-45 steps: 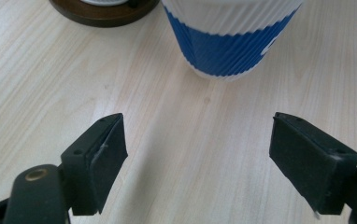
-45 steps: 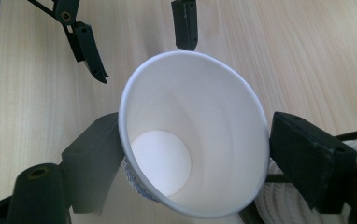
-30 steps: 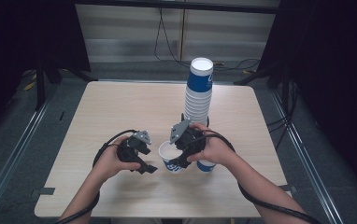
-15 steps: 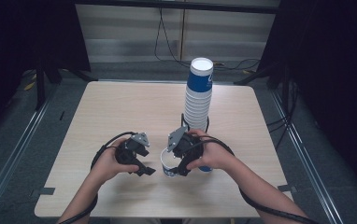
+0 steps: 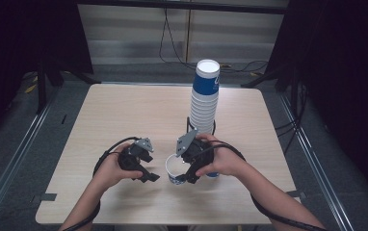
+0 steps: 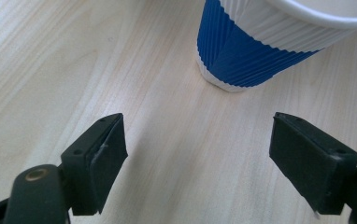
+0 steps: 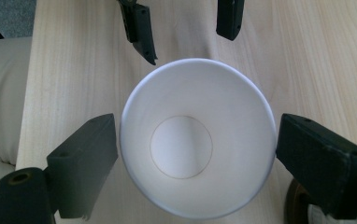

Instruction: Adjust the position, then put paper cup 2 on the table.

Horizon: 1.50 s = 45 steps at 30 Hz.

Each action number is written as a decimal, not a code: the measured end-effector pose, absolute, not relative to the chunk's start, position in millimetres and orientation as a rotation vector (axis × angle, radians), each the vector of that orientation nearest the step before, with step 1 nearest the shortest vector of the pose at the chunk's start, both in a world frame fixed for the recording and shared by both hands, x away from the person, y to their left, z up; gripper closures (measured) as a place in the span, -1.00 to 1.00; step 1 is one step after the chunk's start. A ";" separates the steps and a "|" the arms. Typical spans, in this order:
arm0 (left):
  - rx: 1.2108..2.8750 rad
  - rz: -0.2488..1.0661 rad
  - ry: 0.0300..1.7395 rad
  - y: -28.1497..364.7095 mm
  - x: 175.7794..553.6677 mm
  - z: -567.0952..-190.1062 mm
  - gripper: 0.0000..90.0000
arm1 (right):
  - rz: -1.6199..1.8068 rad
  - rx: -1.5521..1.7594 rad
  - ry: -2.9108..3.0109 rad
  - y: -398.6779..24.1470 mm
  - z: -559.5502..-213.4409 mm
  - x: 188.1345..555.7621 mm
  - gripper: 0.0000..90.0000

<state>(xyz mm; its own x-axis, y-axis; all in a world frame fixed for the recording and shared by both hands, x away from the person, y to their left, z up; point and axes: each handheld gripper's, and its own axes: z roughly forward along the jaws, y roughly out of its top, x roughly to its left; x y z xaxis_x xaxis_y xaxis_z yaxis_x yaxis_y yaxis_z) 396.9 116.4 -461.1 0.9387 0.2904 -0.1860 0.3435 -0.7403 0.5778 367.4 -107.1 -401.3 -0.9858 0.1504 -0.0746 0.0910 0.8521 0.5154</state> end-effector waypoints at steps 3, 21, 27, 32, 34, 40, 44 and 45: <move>2.452 -0.105 0.446 118.0 398.2 -460.7 -0.58 | 0.819 0.206 2.917 -109.3 -398.5 366.4 -0.74; 2.442 -0.090 0.464 122.5 401.3 -458.9 -0.60 | 0.949 0.366 2.872 -154.9 -376.4 367.7 -0.74; 2.448 -0.087 0.473 125.7 399.4 -459.3 -0.61 | 0.968 0.399 2.869 -168.4 -371.2 365.6 -0.74; 2.416 -0.092 0.513 126.6 398.2 -459.6 -0.61 | 0.990 0.436 2.856 -180.0 -366.6 365.3 -0.74; 2.413 -0.089 0.512 126.8 398.5 -459.5 -0.61 | 0.985 0.436 2.855 -183.6 -365.7 364.4 -0.74; 2.429 -0.087 0.493 128.5 399.9 -459.7 -0.61 | 0.976 0.467 2.844 -197.1 -363.4 363.5 -0.74; 2.423 -0.088 0.508 128.8 399.5 -461.2 -0.61 | 0.975 0.499 2.822 -209.8 -362.4 363.2 -0.74; 2.417 -0.094 0.519 128.7 399.4 -461.8 -0.61 | 0.976 0.507 2.817 -213.4 -362.0 363.2 -0.74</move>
